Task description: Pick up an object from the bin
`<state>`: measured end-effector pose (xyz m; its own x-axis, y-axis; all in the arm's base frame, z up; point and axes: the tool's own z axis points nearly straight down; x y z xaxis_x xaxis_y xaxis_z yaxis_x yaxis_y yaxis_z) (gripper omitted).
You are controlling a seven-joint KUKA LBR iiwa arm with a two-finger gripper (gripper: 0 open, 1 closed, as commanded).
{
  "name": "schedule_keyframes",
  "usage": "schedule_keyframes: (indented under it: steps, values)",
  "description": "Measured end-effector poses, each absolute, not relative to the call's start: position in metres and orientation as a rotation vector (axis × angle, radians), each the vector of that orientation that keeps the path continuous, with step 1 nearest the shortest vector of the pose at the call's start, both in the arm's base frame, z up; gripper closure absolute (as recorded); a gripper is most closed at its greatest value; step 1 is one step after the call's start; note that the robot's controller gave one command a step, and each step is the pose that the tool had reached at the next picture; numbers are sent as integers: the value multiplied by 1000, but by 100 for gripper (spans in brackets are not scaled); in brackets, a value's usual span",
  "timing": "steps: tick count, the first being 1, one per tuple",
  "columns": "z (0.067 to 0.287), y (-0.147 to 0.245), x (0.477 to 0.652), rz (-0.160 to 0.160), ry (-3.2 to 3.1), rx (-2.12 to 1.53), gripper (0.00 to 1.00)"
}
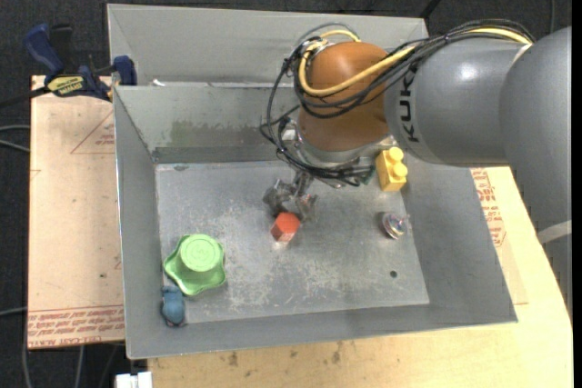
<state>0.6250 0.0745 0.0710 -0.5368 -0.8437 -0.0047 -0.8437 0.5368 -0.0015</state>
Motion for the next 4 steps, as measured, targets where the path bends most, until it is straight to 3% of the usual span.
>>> schedule_keyframes:
  steps: [1, 2, 3, 4]
  values:
    - [70, 75, 625, 3, 2750, -1510, 0]
    - [71, 91, 559, 7, 2704, -1604, 0]
    - [108, 66, 620, -6, 2744, -1507, 0]
    - [80, 83, 624, 2, 2575, -1794, 0]
